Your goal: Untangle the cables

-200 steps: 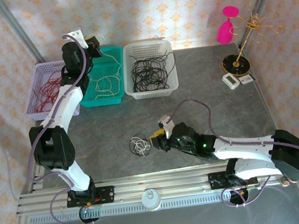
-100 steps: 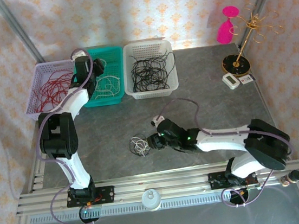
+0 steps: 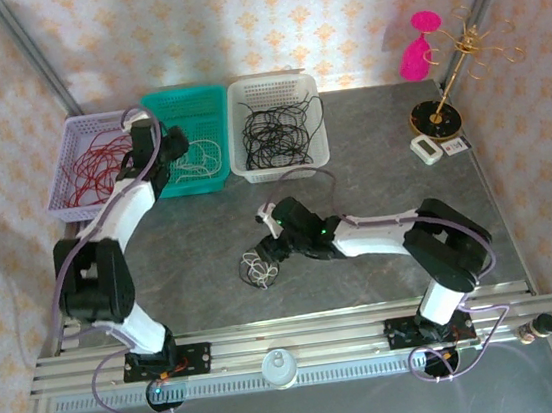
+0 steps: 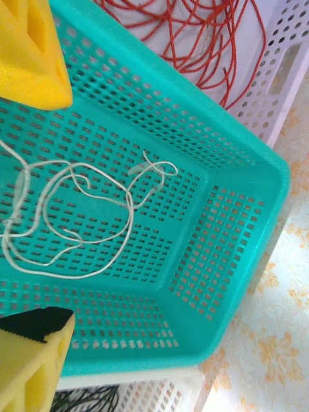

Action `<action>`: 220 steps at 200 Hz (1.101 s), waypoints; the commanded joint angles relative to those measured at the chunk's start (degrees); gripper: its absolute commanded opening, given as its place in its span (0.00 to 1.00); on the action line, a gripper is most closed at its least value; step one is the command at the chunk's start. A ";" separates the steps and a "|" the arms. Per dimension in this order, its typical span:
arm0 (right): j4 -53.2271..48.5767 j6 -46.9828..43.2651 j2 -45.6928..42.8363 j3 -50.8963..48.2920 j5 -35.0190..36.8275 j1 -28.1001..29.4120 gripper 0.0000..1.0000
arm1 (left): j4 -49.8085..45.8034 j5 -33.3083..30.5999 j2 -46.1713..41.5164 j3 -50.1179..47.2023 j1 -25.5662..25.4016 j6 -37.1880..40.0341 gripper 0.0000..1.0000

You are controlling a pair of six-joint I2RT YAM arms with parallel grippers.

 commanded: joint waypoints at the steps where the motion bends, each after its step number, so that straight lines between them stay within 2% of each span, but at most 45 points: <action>1: -2.97 -5.86 2.92 2.72 -5.53 0.04 0.40 | -1.82 1.84 -7.78 -6.10 -0.43 0.44 0.82; 47: -4.33 -6.90 6.74 6.13 -2.48 -0.52 0.25 | -5.05 4.12 -21.95 -20.26 -5.62 -0.55 0.77; 81: -5.21 -7.88 5.00 6.59 -1.79 -0.62 0.06 | -5.34 7.39 -29.04 -29.08 -12.00 -4.83 0.73; 98: -5.68 -7.98 3.22 6.42 -1.36 -0.57 0.00 | -4.28 9.46 -32.23 -33.50 -14.99 -7.86 0.73; 131: -5.26 -7.73 -2.64 4.30 0.63 -0.57 0.00 | -0.96 14.73 -36.25 -40.74 -20.62 -10.71 0.69; 153: -5.02 -7.66 -6.22 3.15 2.26 -0.78 0.00 | 7.13 22.64 -38.15 -45.78 -23.52 -10.68 0.69; 166: -5.41 -7.61 -7.60 2.90 3.07 -0.96 0.00 | 9.40 23.87 -38.18 -47.23 -24.94 -12.18 0.68; 191: -5.82 -6.58 -9.87 1.97 4.56 -1.40 0.00 | 4.84 18.42 -35.66 -46.68 -27.56 -12.45 0.68; 207: -5.19 -5.93 -11.55 0.44 4.88 -1.49 0.01 | 2.47 15.10 -34.08 -46.32 -28.79 -13.00 0.73; 220: -4.44 -5.37 -12.68 -0.87 4.88 -1.69 0.03 | 1.60 13.42 -33.18 -46.24 -29.94 -12.90 0.73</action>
